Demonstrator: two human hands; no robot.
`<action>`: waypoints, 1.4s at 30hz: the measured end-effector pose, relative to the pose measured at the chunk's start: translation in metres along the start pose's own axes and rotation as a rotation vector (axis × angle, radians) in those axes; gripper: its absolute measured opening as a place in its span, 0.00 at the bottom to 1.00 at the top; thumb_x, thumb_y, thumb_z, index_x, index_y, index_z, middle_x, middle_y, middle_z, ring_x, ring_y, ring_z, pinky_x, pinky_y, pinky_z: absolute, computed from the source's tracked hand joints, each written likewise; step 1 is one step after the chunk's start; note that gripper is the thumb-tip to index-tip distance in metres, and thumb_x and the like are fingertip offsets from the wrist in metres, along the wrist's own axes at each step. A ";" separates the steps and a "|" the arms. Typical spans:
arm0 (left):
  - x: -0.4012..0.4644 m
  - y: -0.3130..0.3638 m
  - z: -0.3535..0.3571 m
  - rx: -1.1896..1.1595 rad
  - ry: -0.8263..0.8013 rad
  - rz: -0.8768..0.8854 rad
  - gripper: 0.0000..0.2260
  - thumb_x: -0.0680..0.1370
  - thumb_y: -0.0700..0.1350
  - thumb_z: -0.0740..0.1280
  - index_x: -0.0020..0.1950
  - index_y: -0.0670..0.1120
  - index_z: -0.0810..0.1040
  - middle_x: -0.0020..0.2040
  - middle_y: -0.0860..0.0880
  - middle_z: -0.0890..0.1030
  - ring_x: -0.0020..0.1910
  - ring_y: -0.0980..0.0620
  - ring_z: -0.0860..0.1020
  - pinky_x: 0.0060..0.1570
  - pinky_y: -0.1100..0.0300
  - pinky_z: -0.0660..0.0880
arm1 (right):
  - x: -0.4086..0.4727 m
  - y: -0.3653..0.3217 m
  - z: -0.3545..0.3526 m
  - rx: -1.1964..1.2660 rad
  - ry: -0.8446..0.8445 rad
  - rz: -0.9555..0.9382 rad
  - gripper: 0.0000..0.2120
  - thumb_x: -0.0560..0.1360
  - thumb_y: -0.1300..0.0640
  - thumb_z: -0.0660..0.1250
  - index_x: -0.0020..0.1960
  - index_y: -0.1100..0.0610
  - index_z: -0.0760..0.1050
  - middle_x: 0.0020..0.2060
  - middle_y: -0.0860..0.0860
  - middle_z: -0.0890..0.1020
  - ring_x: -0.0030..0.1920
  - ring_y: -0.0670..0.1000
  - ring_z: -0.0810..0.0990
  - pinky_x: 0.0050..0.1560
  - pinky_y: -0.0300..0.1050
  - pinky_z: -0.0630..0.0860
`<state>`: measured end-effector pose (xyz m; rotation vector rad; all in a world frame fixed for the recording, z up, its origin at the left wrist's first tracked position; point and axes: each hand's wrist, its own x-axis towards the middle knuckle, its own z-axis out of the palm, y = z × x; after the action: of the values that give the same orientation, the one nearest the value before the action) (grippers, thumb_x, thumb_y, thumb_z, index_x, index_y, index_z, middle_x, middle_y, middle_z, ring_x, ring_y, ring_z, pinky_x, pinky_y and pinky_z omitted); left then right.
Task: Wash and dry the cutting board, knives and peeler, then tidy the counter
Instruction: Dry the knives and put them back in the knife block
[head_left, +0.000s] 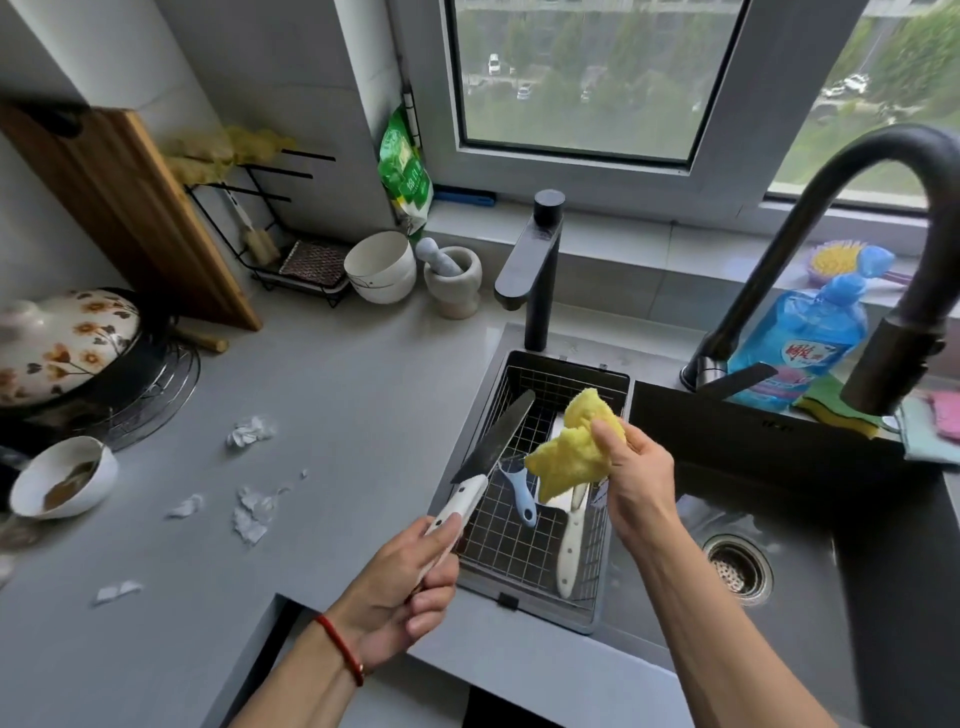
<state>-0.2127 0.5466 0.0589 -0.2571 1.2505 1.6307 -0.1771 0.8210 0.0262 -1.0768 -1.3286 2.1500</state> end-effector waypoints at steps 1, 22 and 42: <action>0.002 0.000 0.001 -0.065 -0.021 -0.003 0.24 0.75 0.52 0.78 0.62 0.42 0.71 0.33 0.48 0.68 0.24 0.54 0.65 0.19 0.62 0.66 | -0.006 -0.004 0.001 0.005 -0.022 -0.005 0.10 0.75 0.57 0.75 0.56 0.54 0.82 0.52 0.55 0.86 0.50 0.51 0.86 0.45 0.41 0.81; -0.003 -0.003 0.029 0.135 0.013 0.080 0.24 0.79 0.59 0.63 0.57 0.37 0.76 0.34 0.48 0.69 0.24 0.56 0.60 0.20 0.65 0.59 | -0.010 -0.008 0.007 -1.013 -0.290 -0.800 0.14 0.77 0.64 0.72 0.62 0.56 0.83 0.57 0.55 0.82 0.56 0.55 0.79 0.59 0.50 0.79; 0.013 0.003 0.040 0.115 0.075 0.045 0.24 0.84 0.59 0.57 0.59 0.37 0.76 0.33 0.48 0.68 0.23 0.56 0.60 0.19 0.65 0.59 | -0.050 -0.011 0.008 -1.126 -0.487 -0.885 0.09 0.78 0.63 0.72 0.56 0.54 0.85 0.52 0.54 0.80 0.51 0.54 0.78 0.47 0.46 0.77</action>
<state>-0.2059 0.5872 0.0693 -0.2219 1.4115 1.5933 -0.1521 0.7885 0.0581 -0.0565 -2.6857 0.9256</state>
